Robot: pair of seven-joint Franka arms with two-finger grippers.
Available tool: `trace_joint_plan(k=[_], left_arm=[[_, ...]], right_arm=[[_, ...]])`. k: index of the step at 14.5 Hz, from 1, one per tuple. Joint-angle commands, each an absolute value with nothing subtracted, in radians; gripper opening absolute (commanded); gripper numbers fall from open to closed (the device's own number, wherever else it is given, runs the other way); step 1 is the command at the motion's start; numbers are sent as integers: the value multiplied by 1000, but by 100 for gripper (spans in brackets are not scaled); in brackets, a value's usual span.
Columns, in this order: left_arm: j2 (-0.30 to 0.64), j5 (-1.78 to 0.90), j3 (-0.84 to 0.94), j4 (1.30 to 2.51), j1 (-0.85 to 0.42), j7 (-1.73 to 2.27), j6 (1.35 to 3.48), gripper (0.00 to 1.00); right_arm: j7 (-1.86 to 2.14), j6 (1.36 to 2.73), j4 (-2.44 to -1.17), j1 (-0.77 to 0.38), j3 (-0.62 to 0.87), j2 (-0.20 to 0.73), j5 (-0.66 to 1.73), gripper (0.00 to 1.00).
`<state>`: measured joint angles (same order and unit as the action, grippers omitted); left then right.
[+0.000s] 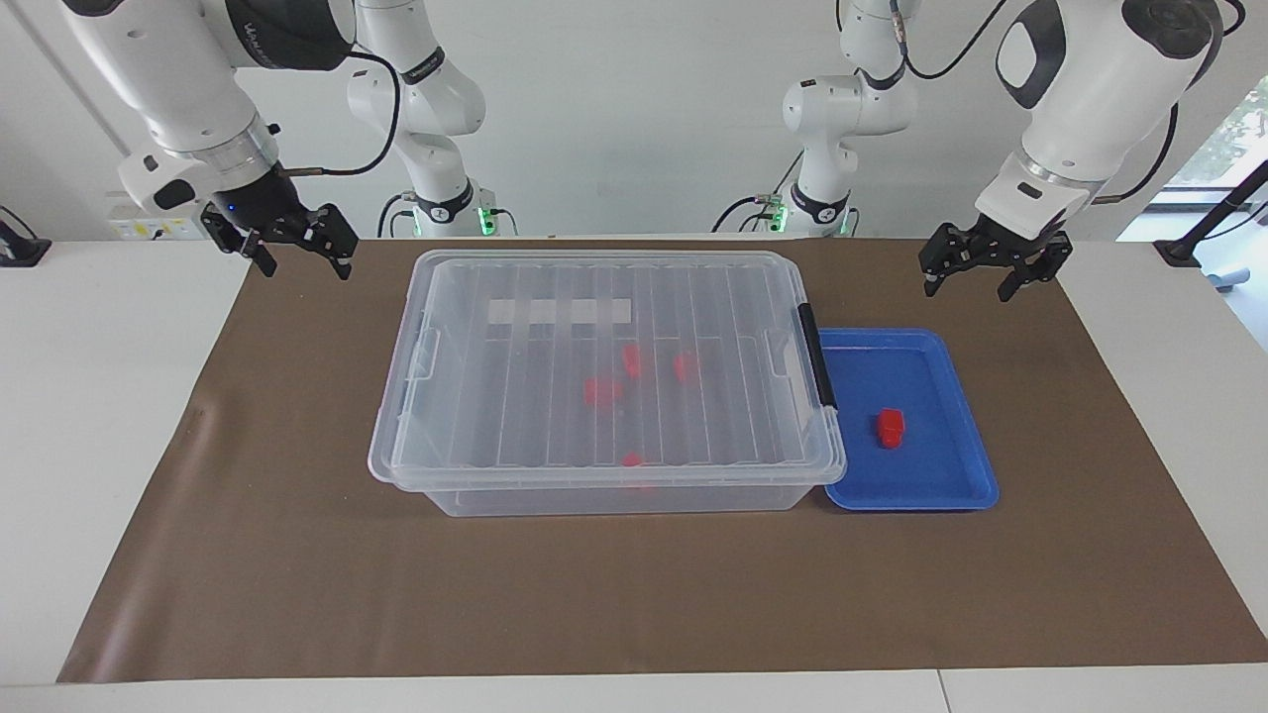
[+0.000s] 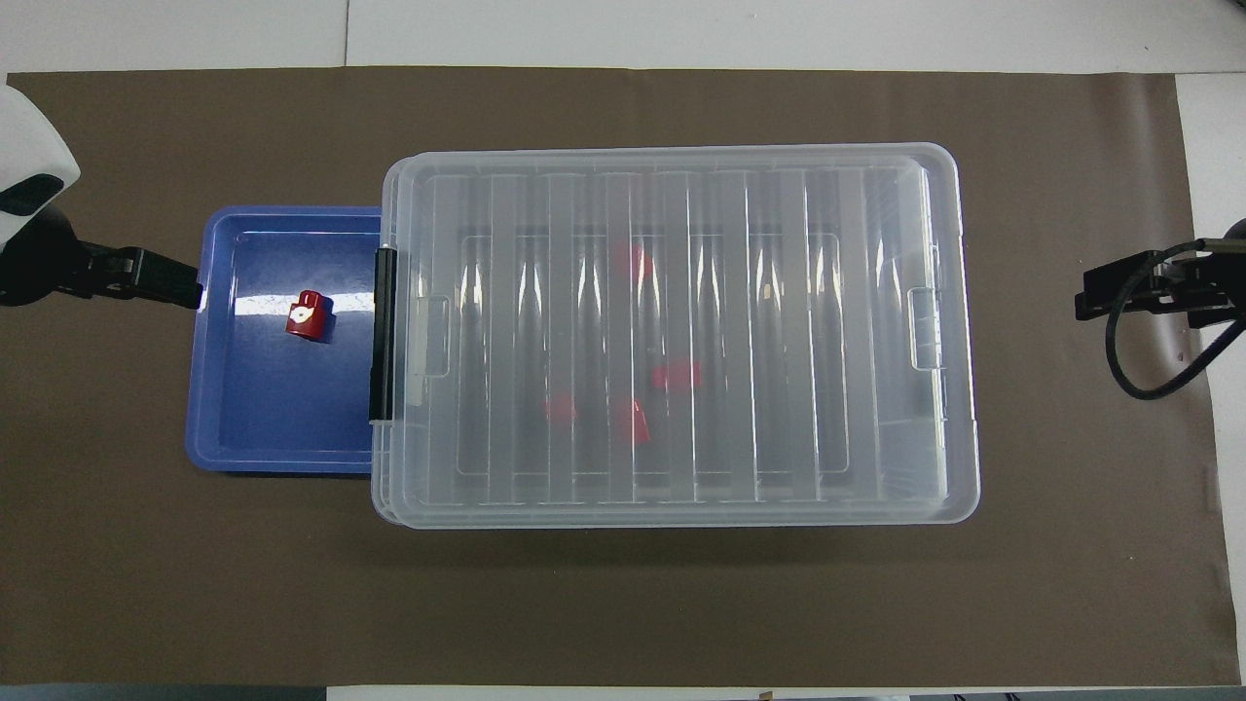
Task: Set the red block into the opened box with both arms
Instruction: 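Reach the right gripper to the far edge of the clear lid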
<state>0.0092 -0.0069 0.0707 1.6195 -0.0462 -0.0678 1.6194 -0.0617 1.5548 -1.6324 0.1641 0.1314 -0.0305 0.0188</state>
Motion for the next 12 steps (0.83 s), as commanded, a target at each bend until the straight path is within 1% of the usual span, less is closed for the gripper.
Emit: trace_joint_plan(k=[1,4,6,8,10,12], left_arm=[[-21,-29,69,1651,-41,-69,1625,100],[-23,-29,67,1651,-41,-71,1626,100],[-23,-29,67,1651,-40,-71,1628,100],[-23,-29,67,1649,-41,-74,1628,100],[-23,-29,67,1649,-41,-77,1628,100],[-23,-29,69,1651,-43,-75,1626,100]], right_arm=[[-44,1562,-1644,172,137,-38,21,100],[-54,1597,-1652,166,140,-40,32,100],[-107,1646,-1690,118,140,-52,37,100],[-187,1738,-1747,63,140,-69,40,100],[-190,1817,-1802,57,141,-75,44,100],[-192,1886,-1848,32,141,-60,49,100]])
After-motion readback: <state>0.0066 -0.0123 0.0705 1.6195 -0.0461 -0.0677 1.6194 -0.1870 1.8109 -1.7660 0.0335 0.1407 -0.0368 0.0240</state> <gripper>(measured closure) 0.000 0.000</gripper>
